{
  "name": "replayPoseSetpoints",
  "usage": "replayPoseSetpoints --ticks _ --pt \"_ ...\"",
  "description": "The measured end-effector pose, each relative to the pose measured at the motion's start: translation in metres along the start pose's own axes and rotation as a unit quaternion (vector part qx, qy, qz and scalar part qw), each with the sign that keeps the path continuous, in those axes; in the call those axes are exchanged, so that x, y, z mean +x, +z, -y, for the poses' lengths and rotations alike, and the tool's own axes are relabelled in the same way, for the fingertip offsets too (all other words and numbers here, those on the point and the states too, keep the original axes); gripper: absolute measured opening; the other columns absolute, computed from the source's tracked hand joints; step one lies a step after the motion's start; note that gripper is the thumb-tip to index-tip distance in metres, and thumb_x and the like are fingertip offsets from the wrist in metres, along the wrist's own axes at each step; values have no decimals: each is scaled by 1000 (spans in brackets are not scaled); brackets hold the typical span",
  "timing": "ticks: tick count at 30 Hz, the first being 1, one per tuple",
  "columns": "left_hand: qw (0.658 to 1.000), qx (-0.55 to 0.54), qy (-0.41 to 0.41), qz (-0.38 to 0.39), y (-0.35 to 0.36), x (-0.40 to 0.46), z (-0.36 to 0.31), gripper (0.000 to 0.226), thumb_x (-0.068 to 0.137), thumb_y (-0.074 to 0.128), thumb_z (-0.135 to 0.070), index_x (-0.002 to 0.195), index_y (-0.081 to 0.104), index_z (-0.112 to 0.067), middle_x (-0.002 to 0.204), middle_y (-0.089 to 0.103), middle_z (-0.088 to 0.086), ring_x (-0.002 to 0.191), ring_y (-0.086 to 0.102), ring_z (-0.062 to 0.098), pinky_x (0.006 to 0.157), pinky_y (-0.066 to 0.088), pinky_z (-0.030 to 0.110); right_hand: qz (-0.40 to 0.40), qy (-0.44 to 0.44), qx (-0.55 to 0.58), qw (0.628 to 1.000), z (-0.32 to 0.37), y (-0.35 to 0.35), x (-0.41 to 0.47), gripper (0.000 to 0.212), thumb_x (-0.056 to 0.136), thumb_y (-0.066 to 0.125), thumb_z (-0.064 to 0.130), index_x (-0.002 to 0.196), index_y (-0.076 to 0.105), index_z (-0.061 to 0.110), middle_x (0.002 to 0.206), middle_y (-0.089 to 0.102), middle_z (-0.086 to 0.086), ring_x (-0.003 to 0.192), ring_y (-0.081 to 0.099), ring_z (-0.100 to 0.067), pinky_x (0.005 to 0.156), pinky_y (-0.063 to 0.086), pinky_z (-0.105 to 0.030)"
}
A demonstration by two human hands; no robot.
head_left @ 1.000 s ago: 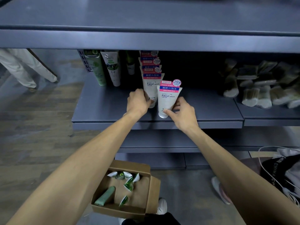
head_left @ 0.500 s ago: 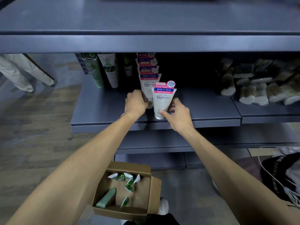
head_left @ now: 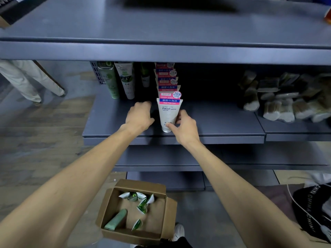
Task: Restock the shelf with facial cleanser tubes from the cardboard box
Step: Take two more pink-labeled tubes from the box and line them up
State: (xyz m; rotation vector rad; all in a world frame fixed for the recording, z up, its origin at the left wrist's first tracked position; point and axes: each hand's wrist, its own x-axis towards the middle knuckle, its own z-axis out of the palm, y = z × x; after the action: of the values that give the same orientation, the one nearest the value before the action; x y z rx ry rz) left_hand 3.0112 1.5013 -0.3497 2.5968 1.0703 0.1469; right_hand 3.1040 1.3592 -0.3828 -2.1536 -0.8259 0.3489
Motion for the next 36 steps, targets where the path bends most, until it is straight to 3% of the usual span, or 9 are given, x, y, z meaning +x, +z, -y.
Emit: replayPoseSetpoints --ticks 11,21,28,36 --pt "1000 13 -9 6 -1 -12 12 41 80 70 -19 118 57 -11 106 64 13 95 61 36 76 53 39 0 8 -5 1000 0 1 1 38 82 77 27 108 51 17 104 66 3 93 64 -14 78 57 -33" --pt "1000 7 15 7 2 -35 20 43 78 69 -23 119 57 -18 112 66 5 99 62 32 83 53 40 -17 39 -37 998 5 0 -7 43 77 79 34 106 52 17 101 67 2 88 66 -16 75 58 -40" --pt "998 31 47 -5 7 -49 9 41 81 68 -27 119 57 -19 113 66 1 100 62 28 80 52 38 11 58 -73 996 -2 -7 -30 51 77 77 46 111 54 16 97 62 3 88 63 -18 76 56 -38" --pt "996 65 56 -6 20 -73 5 30 83 66 -30 110 58 -20 105 67 -2 94 63 26 75 50 36 43 13 -104 994 -9 -12 -38 36 81 74 42 106 57 21 98 68 4 88 66 -17 78 56 -36"
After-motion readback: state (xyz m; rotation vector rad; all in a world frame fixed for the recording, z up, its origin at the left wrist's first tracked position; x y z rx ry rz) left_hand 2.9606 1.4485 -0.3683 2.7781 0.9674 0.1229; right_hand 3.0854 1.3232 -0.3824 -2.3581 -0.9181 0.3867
